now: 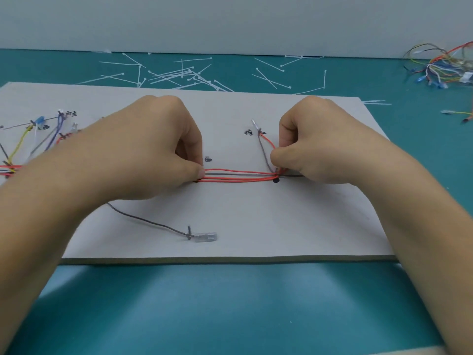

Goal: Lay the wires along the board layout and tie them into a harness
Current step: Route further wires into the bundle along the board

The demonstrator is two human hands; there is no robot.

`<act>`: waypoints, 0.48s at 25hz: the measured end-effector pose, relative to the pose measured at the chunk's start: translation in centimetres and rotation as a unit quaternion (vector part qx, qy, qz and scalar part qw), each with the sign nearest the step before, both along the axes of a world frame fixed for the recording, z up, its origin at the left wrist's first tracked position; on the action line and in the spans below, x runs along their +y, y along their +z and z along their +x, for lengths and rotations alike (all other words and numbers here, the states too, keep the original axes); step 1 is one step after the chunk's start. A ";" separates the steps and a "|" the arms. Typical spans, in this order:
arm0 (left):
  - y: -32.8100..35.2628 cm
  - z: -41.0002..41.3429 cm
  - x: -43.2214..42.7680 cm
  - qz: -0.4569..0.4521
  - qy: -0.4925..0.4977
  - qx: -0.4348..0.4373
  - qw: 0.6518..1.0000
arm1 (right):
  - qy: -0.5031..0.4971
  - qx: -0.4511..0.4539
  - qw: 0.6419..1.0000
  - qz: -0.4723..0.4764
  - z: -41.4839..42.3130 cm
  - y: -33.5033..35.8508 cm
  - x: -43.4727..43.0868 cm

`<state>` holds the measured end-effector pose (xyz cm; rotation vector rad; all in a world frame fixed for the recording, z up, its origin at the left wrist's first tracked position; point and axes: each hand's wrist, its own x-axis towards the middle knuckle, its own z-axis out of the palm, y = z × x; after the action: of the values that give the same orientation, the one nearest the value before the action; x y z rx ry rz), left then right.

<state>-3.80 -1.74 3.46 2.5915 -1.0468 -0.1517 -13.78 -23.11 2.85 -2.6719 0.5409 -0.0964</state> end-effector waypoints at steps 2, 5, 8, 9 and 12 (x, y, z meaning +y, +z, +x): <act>-0.5 -1.0 -0.8 -0.022 -0.021 -0.015 0.999 | -0.013 0.027 1.000 -0.006 -0.6 0.5 -1.0; -1.4 -3.1 -3.7 -0.054 -0.056 -0.031 0.996 | -0.057 0.069 0.996 -0.012 -2.0 1.3 -3.5; -1.8 -4.2 -5.7 -0.054 -0.066 -0.026 0.996 | -0.093 0.110 0.990 -0.005 -2.6 2.1 -5.1; -1.7 -4.4 -5.5 -0.056 -0.060 -0.018 0.996 | -0.096 0.119 0.988 -0.001 -2.8 2.3 -5.2; -0.5 -4.5 -1.8 -0.112 -0.031 0.030 0.993 | -0.112 0.039 0.993 0.009 -2.8 2.0 -4.6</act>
<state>-8.35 -3.54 2.96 2.3412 -1.0596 -0.1184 -16.57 -27.72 4.81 -2.5962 0.8617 -0.0510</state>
